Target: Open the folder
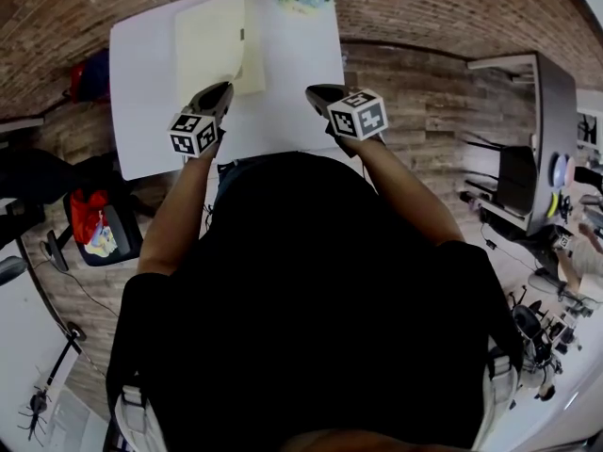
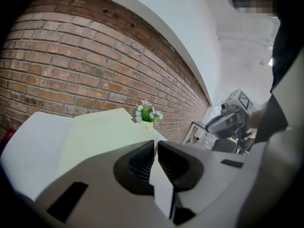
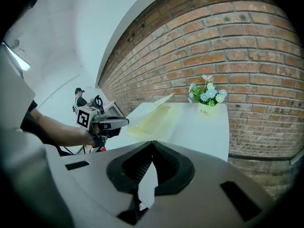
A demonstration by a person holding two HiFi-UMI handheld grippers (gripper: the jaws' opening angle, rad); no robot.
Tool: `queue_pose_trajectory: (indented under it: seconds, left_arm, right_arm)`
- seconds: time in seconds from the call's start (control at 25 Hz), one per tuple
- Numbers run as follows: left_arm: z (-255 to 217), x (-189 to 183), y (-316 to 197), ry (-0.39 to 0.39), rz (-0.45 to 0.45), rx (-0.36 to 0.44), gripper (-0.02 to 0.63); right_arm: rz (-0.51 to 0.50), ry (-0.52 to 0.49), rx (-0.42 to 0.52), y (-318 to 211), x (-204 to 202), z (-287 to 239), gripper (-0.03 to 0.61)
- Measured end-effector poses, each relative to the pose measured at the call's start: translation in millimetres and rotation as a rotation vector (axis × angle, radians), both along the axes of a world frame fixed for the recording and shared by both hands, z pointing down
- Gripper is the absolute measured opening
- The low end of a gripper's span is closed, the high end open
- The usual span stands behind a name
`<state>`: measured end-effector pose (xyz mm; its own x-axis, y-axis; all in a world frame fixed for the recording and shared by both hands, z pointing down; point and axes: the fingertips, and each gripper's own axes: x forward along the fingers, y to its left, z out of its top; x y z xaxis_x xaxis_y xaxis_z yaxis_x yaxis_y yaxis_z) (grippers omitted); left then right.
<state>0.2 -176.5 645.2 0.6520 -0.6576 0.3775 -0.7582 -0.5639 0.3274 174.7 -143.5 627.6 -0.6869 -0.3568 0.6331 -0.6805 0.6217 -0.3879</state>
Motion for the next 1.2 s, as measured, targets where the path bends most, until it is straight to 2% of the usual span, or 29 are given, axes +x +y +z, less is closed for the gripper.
queue_pose_trajectory:
  seconds: [0.76, 1.2]
  left_arm:
    - [-38.2, -53.3, 10.8, 0.038, -0.085, 0.054, 0.029]
    - [-51.7, -88.7, 18.8, 0.030, -0.131, 0.071, 0.029]
  right_arm:
    - [-0.030, -0.001, 0.012, -9.5, -32.5, -1.7, 0.028]
    - [-0.047, -0.015, 0.006, -15.4, -58.2, -2.1, 0.028]
